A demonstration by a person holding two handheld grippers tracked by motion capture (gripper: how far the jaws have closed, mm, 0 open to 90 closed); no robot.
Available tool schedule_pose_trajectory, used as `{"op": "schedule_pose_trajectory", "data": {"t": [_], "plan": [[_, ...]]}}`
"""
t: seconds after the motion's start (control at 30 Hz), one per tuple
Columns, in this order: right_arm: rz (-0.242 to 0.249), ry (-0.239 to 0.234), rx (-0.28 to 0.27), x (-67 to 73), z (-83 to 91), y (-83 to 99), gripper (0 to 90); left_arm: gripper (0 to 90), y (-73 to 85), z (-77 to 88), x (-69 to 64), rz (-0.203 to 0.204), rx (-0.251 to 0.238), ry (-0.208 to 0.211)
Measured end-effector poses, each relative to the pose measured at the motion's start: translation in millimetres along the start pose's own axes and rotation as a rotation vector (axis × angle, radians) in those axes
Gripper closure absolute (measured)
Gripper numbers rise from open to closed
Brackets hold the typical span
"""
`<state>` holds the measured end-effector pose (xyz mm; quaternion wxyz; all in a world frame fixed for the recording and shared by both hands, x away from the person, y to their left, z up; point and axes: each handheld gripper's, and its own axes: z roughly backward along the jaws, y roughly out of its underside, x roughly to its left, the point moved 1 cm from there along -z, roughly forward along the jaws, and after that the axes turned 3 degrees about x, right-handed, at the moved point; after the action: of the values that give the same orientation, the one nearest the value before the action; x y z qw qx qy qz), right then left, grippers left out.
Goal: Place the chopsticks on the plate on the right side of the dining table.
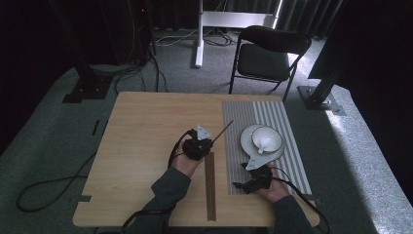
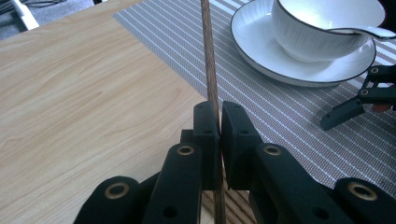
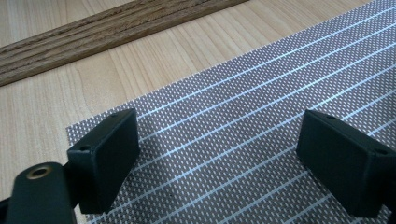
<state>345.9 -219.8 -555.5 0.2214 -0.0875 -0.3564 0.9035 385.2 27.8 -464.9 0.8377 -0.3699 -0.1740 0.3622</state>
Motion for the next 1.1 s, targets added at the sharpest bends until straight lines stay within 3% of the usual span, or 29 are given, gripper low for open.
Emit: {"op": "schedule_pose_trajectory", "data": {"t": [1.1], "plan": [[0.000, -0.001, -0.002, 0.0, -0.2, 0.0, 12.2, 85.5, -33.6, -22.3, -13.1, -0.029, -0.030, 0.033]]}}
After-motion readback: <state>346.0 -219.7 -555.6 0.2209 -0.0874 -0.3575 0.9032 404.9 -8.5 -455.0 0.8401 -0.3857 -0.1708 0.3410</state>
